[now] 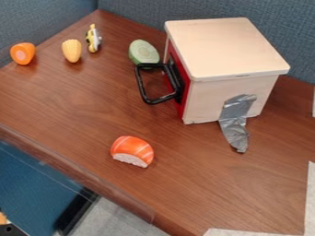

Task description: Open the drawer

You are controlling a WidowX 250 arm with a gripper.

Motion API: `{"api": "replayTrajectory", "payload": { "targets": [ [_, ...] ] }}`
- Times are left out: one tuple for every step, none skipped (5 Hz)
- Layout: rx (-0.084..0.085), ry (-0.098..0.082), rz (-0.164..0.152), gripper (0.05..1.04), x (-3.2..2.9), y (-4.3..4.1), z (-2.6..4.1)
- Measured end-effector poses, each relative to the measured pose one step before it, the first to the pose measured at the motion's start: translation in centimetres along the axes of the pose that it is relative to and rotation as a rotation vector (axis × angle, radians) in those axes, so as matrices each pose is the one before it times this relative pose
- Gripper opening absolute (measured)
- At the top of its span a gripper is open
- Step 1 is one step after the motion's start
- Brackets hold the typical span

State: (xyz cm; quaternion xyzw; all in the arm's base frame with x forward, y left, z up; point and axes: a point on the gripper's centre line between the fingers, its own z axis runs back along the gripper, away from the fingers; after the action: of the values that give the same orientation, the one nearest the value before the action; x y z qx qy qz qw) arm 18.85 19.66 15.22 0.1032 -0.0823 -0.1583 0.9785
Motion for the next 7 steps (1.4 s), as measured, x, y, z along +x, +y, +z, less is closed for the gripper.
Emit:
{"api": "replayTrajectory", "payload": {
  "targets": [
    [-0.0269, 0.0115, 0.0161, 1.0, -0.113, -0.502, -0.739],
    [-0.0157, -0.0134, 0.0847, 1.0, 1.492, -2.535, -0.603],
    [-0.0099, -0.06, 0.0893, 1.0, 0.689, -2.211, 0.312],
    [0.0047, -0.0573, 0.1339, 1.0, 1.042, -2.59, -0.213],
    [0.0261, -0.0104, 0.1853, 1.001, 1.185, -1.478, -0.452],
    [-0.0135, 0.0247, 0.1908, 1.001, 0.846, -2.311, -1.987],
    [-0.0028, 0.0003, 0.073, 1.001, 0.897, -2.209, -1.534]
  ]
}}
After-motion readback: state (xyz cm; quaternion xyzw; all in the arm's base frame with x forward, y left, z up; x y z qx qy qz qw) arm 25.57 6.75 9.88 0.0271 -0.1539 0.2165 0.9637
